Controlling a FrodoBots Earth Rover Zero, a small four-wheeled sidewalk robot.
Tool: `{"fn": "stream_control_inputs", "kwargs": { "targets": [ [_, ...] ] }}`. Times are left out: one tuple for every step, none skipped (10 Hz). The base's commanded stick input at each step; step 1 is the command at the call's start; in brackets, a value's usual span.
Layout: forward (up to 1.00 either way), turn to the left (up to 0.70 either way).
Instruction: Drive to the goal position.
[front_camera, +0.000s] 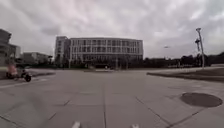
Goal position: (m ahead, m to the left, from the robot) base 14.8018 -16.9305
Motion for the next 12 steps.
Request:
{"fn": "stream_control_inputs", "kwargs": {
  "targets": [
    [0.7,-0.14],
    [0.7,0.0],
    [0.7,0.0],
    [0.7,0.0],
    [0.7,0.0],
    [0.7,0.0],
    [0.7,0.0],
    [0.7,0.0],
    [0.7,0.0],
    [0.7,0.0],
    [0.7,0.0],
    [0.7,0.0]
  ]
}}
